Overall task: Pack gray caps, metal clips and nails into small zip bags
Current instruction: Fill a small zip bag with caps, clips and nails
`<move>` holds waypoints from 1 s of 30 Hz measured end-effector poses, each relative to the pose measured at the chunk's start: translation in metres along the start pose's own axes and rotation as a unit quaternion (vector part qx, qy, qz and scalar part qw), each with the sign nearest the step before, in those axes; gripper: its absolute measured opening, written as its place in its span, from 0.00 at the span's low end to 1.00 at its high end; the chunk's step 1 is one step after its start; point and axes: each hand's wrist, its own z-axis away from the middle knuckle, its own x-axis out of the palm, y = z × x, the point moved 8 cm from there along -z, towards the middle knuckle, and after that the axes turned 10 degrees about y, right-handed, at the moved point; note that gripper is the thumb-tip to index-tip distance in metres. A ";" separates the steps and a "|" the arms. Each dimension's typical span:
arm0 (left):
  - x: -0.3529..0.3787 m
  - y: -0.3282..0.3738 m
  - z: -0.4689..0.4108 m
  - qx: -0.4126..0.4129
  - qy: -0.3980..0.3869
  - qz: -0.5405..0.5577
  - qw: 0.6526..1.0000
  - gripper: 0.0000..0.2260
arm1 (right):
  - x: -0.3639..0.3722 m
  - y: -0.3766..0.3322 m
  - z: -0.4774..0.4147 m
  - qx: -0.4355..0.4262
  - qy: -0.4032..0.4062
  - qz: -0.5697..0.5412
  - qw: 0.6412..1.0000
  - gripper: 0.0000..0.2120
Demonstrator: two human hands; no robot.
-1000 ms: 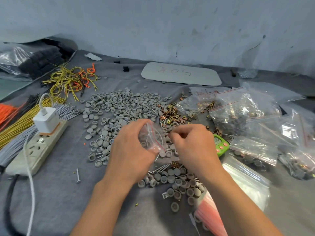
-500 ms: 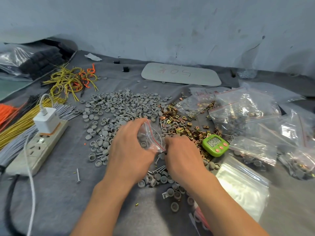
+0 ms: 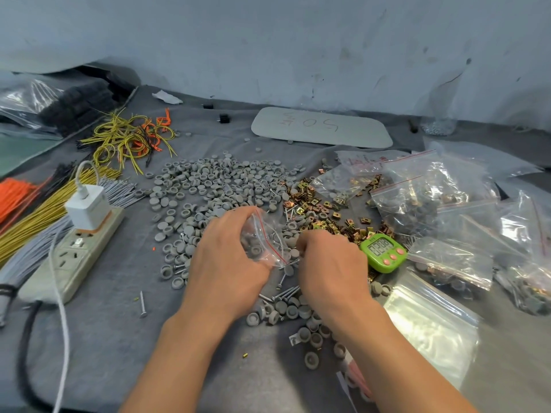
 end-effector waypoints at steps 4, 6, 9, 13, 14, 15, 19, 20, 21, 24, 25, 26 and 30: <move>0.007 -0.001 0.001 0.010 -0.026 -0.040 0.999 0.31 | -0.024 -0.001 -0.004 0.014 0.108 -0.285 0.952 0.10; 0.012 0.006 0.003 0.020 -0.048 -0.025 0.998 0.29 | -0.026 -0.006 -0.003 0.013 0.092 -0.388 0.917 0.11; 0.015 0.015 0.005 0.024 -0.058 0.014 0.998 0.24 | -0.016 -0.013 -0.003 0.038 0.031 -0.455 0.889 0.11; 0.015 0.010 0.003 -0.020 -0.053 0.053 0.997 0.22 | -0.006 -0.016 -0.004 0.065 -0.023 -0.504 0.861 0.13; 0.014 0.008 0.002 -0.031 -0.048 0.055 0.997 0.22 | -0.007 -0.017 -0.005 0.067 -0.020 -0.515 0.854 0.14; 0.012 0.006 0.001 -0.041 -0.039 0.054 0.997 0.23 | -0.008 -0.016 -0.006 0.074 -0.007 -0.527 0.847 0.14; 0.000 0.001 -0.003 -0.079 0.025 0.039 0.996 0.25 | -0.019 -0.004 -0.012 0.088 0.062 -0.428 0.897 0.13; -0.003 -0.001 -0.004 -0.085 0.041 0.031 0.995 0.24 | -0.021 -0.005 -0.013 0.059 0.048 -0.343 0.936 0.12; -0.006 -0.004 -0.004 -0.090 0.053 0.024 0.994 0.24 | -0.018 -0.008 -0.011 0.019 0.010 -0.260 0.965 0.11; -0.013 -0.013 -0.007 -0.098 0.063 0.015 0.993 0.24 | 0.002 -0.012 0.007 -0.055 -0.151 -0.105 0.981 0.02; -0.015 -0.016 -0.007 -0.099 0.061 0.013 0.993 0.24 | 0.007 -0.011 0.014 -0.068 -0.192 -0.076 0.976 0.02; -0.017 -0.019 -0.008 -0.100 0.059 0.012 0.993 0.23 | 0.011 -0.010 0.022 -0.080 -0.223 -0.056 0.970 0.04; -0.020 -0.024 -0.010 -0.105 0.054 0.019 0.993 0.22 | 0.018 -0.001 0.035 -0.089 -0.252 -0.029 0.963 0.14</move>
